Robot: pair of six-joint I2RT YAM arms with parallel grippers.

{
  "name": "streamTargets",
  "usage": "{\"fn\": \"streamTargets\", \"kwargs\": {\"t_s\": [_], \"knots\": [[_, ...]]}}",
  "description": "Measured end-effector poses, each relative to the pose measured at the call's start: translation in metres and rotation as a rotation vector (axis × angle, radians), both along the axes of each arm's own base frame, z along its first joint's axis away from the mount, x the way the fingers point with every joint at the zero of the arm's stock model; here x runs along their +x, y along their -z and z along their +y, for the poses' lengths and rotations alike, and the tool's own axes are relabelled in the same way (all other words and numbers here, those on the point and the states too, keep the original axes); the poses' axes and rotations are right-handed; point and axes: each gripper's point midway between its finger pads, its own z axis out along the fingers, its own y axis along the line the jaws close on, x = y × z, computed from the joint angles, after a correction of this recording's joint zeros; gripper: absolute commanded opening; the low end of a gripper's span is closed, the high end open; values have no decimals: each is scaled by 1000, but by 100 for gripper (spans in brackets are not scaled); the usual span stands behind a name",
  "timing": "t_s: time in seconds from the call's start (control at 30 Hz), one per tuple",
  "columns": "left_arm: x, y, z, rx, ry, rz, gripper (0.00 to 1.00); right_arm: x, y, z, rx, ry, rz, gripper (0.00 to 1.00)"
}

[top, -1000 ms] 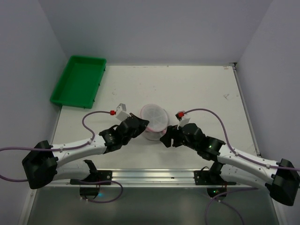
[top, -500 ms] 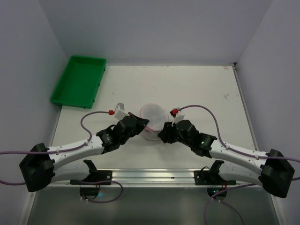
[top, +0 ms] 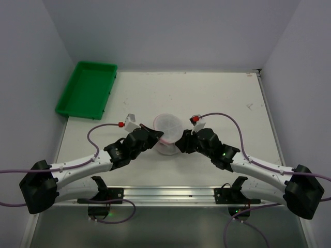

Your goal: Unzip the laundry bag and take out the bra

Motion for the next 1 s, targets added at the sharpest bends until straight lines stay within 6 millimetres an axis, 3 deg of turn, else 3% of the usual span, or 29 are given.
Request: {"fn": "streamTargets", "kwargs": {"t_s": [0.5, 1.0], "knots": [[-3, -7, 1, -34, 13, -3, 0, 6, 4, 1, 19, -17, -26, 35], [-4, -8, 2, -49, 18, -4, 0, 6, 6, 9, 14, -82, -56, 25]]}}
